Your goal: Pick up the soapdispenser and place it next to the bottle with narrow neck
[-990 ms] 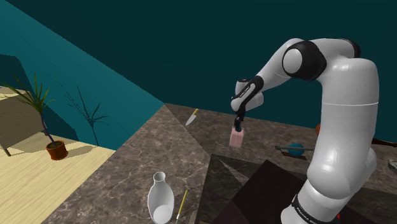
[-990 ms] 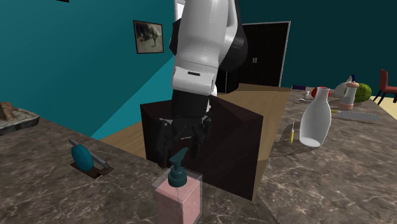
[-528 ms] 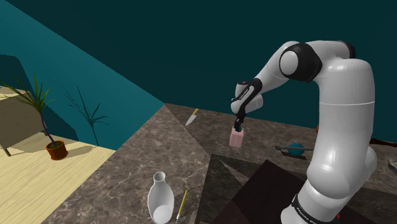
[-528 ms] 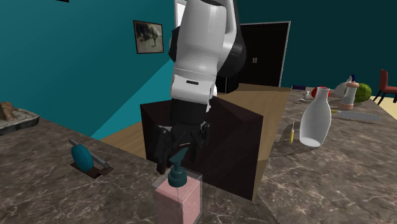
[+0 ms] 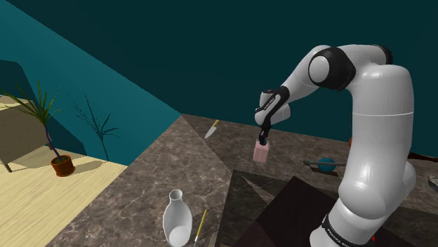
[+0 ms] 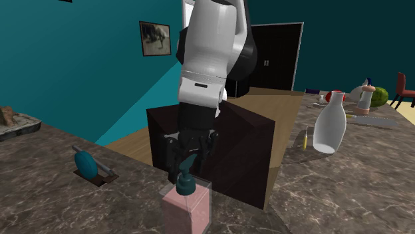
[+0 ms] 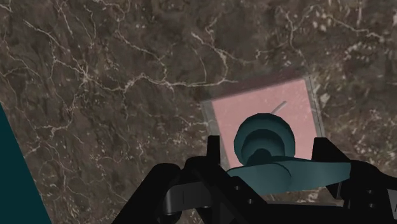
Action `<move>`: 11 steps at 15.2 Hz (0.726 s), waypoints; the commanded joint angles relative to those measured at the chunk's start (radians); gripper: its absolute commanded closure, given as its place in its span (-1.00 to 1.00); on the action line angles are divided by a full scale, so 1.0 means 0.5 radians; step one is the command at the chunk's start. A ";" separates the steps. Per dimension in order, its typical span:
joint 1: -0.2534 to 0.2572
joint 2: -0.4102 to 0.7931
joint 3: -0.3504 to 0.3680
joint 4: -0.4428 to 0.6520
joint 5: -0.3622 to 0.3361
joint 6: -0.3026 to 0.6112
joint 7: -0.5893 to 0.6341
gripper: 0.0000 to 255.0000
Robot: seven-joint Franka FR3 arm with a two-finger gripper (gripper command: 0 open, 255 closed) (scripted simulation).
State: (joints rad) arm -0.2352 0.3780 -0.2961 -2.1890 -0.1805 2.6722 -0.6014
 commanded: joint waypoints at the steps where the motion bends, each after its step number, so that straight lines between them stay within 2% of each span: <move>1: 0.000 0.002 0.001 -0.002 0.000 -0.001 -0.001 1.00; 4: -0.001 0.005 0.002 0.001 0.001 -0.001 -0.002 1.00; 11: 0.018 -0.152 -0.015 0.006 -0.021 -0.161 -0.013 1.00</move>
State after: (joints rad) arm -0.2279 0.3123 -0.3026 -2.1845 -0.1891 2.6012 -0.6082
